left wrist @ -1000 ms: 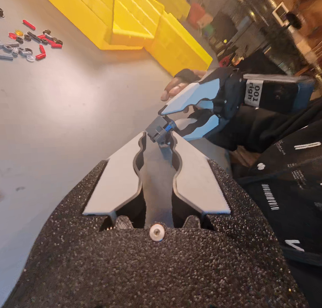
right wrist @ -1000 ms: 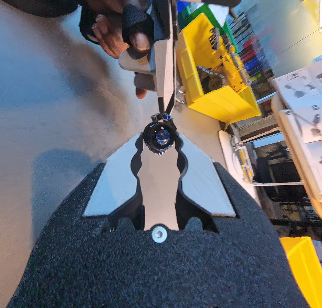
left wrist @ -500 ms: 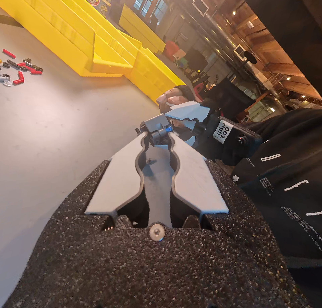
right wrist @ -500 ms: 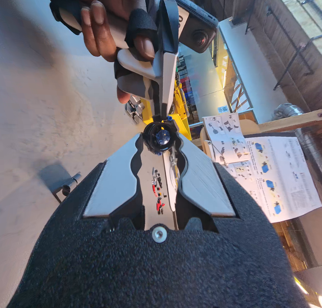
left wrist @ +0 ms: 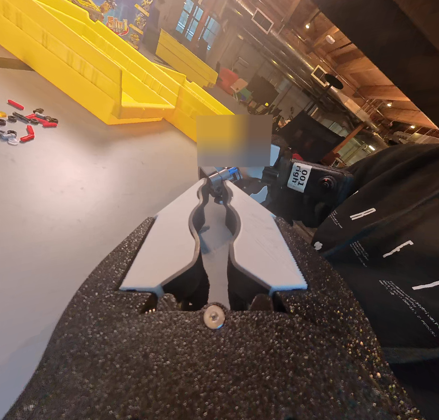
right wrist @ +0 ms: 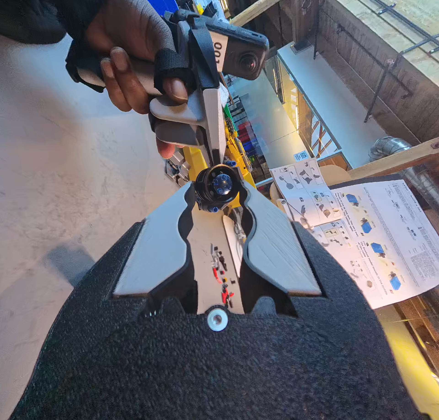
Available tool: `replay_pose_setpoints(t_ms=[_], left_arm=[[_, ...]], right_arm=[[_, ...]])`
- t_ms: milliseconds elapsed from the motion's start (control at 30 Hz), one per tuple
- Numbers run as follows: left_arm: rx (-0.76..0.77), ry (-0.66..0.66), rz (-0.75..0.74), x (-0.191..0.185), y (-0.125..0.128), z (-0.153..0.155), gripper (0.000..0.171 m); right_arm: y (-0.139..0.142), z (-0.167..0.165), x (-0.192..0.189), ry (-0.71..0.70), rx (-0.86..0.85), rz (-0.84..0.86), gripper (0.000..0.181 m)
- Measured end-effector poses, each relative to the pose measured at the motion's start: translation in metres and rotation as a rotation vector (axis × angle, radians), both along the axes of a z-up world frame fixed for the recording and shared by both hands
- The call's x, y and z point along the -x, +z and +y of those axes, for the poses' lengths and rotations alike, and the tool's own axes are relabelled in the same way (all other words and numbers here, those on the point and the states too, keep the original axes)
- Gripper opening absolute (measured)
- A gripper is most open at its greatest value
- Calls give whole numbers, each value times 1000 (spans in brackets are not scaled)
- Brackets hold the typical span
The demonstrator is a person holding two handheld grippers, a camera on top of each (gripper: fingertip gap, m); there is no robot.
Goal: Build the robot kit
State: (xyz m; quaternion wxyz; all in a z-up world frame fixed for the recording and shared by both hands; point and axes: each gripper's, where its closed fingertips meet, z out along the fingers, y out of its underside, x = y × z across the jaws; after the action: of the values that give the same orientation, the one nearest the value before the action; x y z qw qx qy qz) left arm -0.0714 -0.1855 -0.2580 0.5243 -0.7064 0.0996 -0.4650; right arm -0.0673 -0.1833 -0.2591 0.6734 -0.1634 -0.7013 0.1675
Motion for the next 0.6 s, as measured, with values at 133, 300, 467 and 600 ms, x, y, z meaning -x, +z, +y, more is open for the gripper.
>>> replay_pose_setpoints(t_ms=[133, 300, 467, 600], left_arm=[[21, -38, -105, 0, 3, 0, 11], [-35, -68, -116, 2, 11, -3, 35], [-130, -33, 59, -2, 9, -4, 40], [-163, -29, 97, -10, 8, -4, 39]], right_arm=[[4, 0, -2, 25, 94, 3, 36], [5, 5, -5, 178, 676, -105, 36], [29, 14, -13, 502, 1549, -229, 36], [33, 13, -18, 724, 1942, -354, 36]])
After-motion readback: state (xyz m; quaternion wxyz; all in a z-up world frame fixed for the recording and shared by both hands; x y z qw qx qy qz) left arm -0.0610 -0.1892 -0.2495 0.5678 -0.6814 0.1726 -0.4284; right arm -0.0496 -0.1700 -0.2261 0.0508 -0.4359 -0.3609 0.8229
